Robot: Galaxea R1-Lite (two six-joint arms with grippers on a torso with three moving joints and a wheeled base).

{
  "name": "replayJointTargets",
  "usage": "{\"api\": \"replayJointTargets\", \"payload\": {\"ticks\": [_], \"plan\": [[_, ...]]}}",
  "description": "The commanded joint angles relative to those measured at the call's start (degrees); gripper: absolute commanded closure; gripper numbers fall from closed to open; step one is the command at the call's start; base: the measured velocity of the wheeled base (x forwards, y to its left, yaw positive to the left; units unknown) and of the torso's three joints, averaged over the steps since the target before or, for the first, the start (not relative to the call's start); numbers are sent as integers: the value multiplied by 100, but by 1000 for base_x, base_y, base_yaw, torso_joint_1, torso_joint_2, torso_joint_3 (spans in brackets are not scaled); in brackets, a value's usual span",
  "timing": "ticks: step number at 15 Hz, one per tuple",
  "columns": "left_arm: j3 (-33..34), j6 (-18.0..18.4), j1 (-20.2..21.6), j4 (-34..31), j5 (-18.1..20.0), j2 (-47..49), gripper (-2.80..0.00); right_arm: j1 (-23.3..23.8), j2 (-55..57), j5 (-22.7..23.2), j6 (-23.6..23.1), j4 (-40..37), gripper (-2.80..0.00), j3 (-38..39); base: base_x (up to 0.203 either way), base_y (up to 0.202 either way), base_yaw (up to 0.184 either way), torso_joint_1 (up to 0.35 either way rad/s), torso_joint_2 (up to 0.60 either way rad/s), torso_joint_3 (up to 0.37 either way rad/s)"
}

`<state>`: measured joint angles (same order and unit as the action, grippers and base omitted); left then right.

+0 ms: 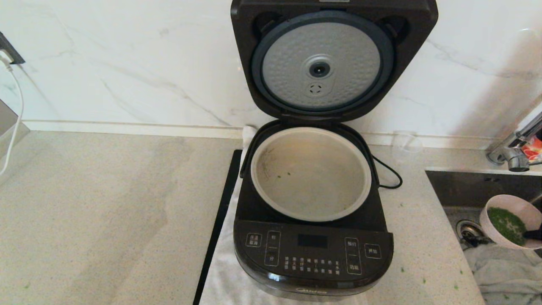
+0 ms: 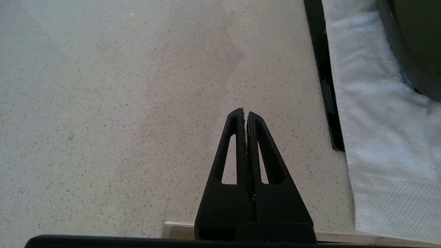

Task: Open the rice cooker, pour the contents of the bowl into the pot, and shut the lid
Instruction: Fill a bowl with water from the tap

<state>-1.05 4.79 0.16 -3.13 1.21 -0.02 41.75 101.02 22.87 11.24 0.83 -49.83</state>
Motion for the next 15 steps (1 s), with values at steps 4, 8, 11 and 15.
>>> {"api": "replayJointTargets", "payload": {"ticks": [4, 8, 11, 15], "plan": [[-1, 4, 2, -3, 2, -6, 0, 1109, 989, 291, -14, -102, 0, -855, 0, 0, 0, 0, 0, 0], [-1, 4, 2, -3, 2, -6, 0, 1626, 1564, 623, -25, -581, 0, -1701, 0, 0, 0, 0, 0, 0], [-1, 4, 2, -3, 2, -6, 0, 1815, 1944, 752, -20, -958, 0, -2294, 0, 0, 0, 0, 0, 0], [-1, 4, 2, -3, 2, -6, 0, 1904, 2288, 848, 30, -1455, 0, -2925, 0, 0, 0, 0, 0, 0]]}}
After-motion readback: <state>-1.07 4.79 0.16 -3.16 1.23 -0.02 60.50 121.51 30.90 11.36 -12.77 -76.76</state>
